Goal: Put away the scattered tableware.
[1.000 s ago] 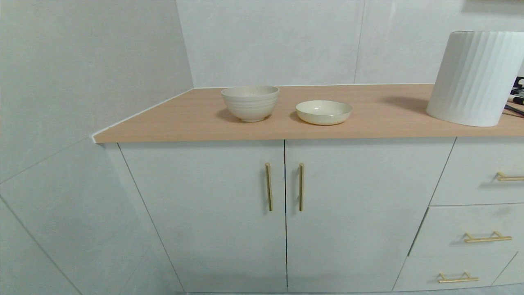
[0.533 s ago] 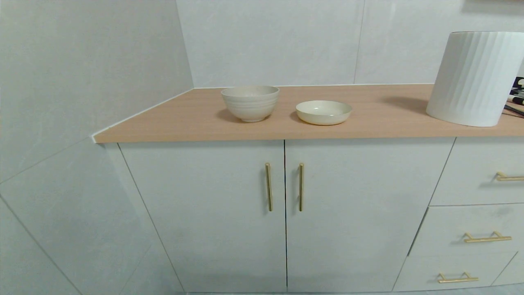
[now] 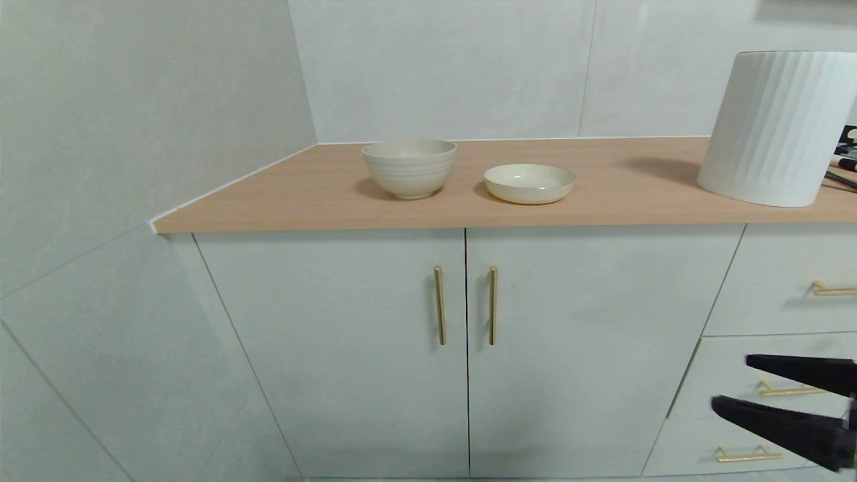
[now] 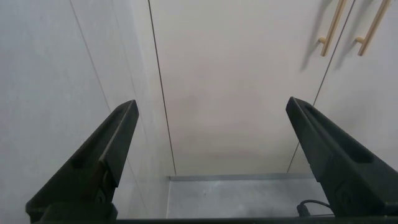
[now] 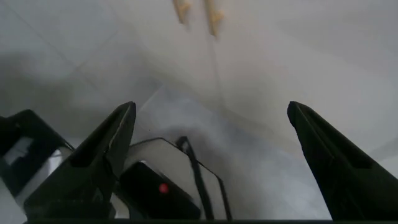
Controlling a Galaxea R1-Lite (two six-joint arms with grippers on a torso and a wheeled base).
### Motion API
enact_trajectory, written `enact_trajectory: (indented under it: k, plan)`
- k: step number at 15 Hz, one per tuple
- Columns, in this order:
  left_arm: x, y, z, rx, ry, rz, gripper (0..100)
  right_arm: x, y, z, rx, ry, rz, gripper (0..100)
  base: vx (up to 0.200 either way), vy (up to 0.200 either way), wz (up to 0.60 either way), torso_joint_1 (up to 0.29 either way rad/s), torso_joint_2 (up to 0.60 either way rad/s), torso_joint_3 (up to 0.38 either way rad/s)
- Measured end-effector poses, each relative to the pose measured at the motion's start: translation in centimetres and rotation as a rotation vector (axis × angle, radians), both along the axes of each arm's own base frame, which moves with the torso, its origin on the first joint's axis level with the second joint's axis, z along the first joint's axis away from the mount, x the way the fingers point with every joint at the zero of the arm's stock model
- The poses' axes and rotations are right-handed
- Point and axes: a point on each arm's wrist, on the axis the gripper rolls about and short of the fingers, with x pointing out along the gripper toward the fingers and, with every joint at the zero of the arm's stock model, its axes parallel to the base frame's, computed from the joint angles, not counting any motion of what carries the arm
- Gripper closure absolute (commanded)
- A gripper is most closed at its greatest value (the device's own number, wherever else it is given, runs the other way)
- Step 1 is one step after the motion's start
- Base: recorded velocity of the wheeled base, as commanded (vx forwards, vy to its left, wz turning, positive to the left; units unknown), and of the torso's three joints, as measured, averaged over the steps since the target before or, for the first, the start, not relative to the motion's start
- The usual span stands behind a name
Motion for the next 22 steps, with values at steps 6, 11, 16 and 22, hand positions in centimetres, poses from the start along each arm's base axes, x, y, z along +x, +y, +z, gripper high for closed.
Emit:
enact_trajectory:
  k: [6, 11, 16, 22]
  plan:
    - [0.0, 0.0, 0.0, 0.0, 0.0, 0.0, 0, 9.4, 8.5, -0.2, 0.132, 0.088, 0.126, 0, 0.0, 0.0, 0.0, 0.0, 0.0, 0.0]
    - [0.0, 0.0, 0.0, 0.0, 0.0, 0.0, 0, 13.8, 12.9, -2.2, 0.14, 0.092, 0.168, 0, 0.0, 0.0, 0.0, 0.0, 0.0, 0.0]
    - [0.0, 0.0, 0.0, 0.0, 0.0, 0.0, 0, 17.0, 15.0, -4.7, 0.212, 0.046, 0.137, 0, 0.0, 0.0, 0.0, 0.0, 0.0, 0.0]
    - [0.0, 0.0, 0.0, 0.0, 0.0, 0.0, 0, 19.1, 16.3, -7.6, 0.257, 0.031, 0.084, 0, 0.0, 0.0, 0.0, 0.0, 0.0, 0.0]
